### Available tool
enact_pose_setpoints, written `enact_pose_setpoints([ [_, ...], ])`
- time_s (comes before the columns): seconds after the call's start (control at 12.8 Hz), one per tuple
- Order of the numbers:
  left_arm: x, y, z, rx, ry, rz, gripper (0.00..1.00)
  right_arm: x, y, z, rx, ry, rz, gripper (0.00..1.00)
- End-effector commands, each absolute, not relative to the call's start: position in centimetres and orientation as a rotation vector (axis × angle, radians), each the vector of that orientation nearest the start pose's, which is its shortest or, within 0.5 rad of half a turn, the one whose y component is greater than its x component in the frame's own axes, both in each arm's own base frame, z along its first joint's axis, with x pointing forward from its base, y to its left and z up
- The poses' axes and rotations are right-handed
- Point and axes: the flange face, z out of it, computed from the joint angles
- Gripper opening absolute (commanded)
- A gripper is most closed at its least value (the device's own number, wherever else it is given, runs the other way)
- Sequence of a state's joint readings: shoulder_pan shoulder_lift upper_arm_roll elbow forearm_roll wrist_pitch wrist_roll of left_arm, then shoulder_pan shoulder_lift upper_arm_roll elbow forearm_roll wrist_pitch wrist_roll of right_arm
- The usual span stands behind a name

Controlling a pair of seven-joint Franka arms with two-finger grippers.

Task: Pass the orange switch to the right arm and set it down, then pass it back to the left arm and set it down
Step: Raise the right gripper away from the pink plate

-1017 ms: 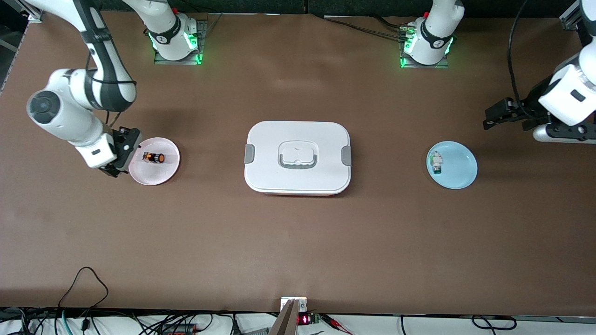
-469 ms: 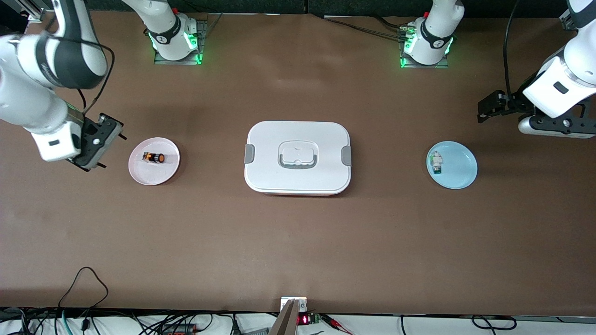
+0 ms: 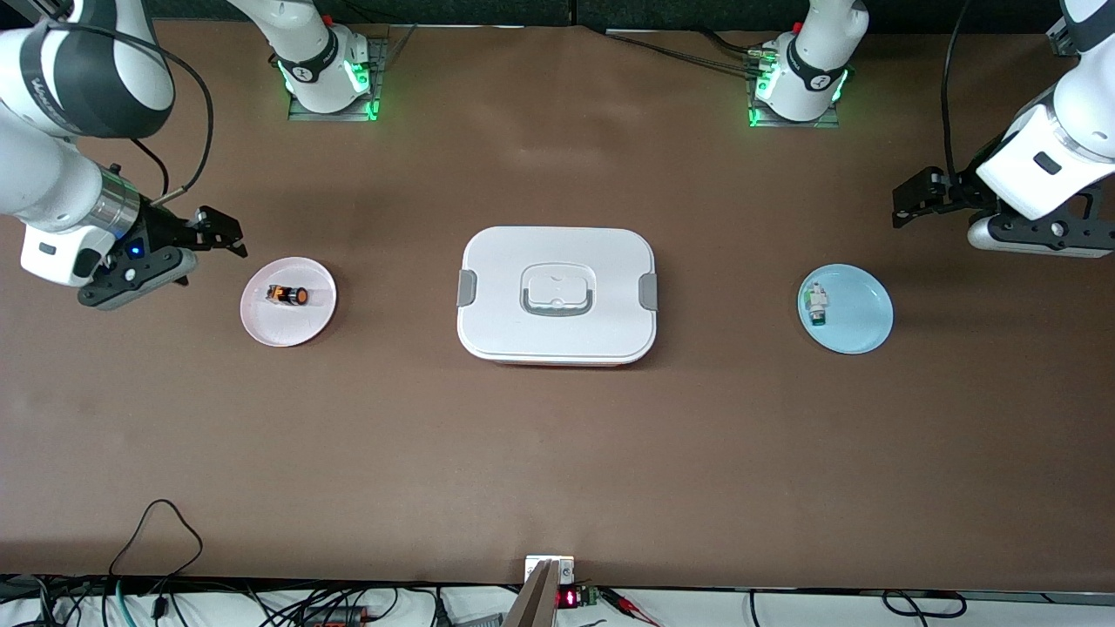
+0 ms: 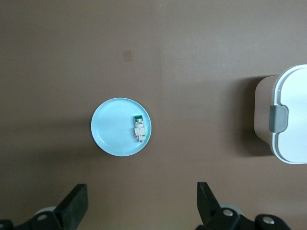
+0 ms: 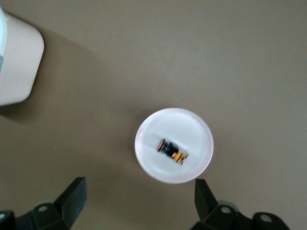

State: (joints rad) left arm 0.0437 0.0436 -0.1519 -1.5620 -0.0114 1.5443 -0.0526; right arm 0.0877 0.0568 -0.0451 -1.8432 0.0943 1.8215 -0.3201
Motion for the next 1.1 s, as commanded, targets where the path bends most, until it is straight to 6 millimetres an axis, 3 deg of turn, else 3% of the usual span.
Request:
enact_pose_setpoints([
  [0.0, 55.4, -6.0, 61.1, -3.137, 0.051, 0.122, 1.0, 55.6, 5.8, 53.0, -3.028, -0.187, 0.191, 1.0],
  [0.16, 55.3, -5.7, 61.1, -3.137, 0.044, 0.132, 1.0, 55.5, 6.8, 53.5, -3.05, -0.145, 0.192, 1.0],
  [0.47, 55.4, -5.8, 61.0, -3.141, 0.068, 0.135, 1.0, 55.9, 5.0, 54.5, -3.124, -0.112, 0.155, 1.0],
  [0.63, 55.7, -5.9, 60.9, -3.143, 0.068, 0.119, 1.0, 55.8, 4.2, 56.8, -3.142, 0.123, 0.118, 1.0],
  [0.7, 55.9, -6.1, 61.0, -3.147, 0.07, 0.097, 1.0, 55.7, 4.2, 57.7, -3.144, 0.145, 0.12, 1.0],
  [1.02, 56.4, -6.7, 61.8, -3.151, 0.08, 0.066, 1.0, 56.7, -0.1, 59.1, -3.164, 0.255, 0.044, 1.0],
])
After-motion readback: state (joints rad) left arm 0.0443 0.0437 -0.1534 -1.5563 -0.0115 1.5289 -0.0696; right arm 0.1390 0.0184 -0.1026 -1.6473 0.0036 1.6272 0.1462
